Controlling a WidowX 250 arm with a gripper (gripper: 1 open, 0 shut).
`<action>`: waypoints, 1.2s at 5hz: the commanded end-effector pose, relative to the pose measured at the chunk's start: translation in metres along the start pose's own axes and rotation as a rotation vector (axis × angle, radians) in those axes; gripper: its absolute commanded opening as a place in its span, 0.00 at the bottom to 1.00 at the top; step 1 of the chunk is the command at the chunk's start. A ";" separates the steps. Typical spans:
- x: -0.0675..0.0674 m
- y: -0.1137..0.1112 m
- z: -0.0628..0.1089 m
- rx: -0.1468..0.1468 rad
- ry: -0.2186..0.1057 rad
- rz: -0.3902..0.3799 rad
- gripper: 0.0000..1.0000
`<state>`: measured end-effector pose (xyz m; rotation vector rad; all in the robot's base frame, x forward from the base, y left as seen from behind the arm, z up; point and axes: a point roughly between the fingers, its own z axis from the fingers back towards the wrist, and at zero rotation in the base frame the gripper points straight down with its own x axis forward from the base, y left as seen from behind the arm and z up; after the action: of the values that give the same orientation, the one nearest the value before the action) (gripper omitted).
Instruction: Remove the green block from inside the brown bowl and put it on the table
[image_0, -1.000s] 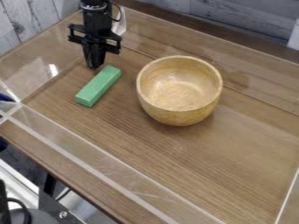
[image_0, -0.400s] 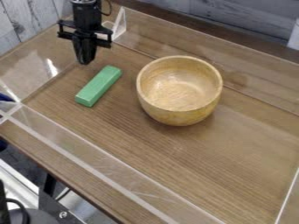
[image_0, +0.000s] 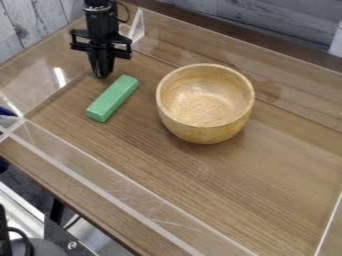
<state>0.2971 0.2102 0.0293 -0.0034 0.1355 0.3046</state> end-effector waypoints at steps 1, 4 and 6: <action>0.002 0.002 0.019 0.030 -0.022 0.043 0.00; -0.005 -0.007 0.029 -0.049 -0.051 0.017 1.00; 0.000 -0.026 0.087 0.003 -0.104 0.050 1.00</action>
<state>0.3091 0.1836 0.0834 -0.0202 0.1222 0.3554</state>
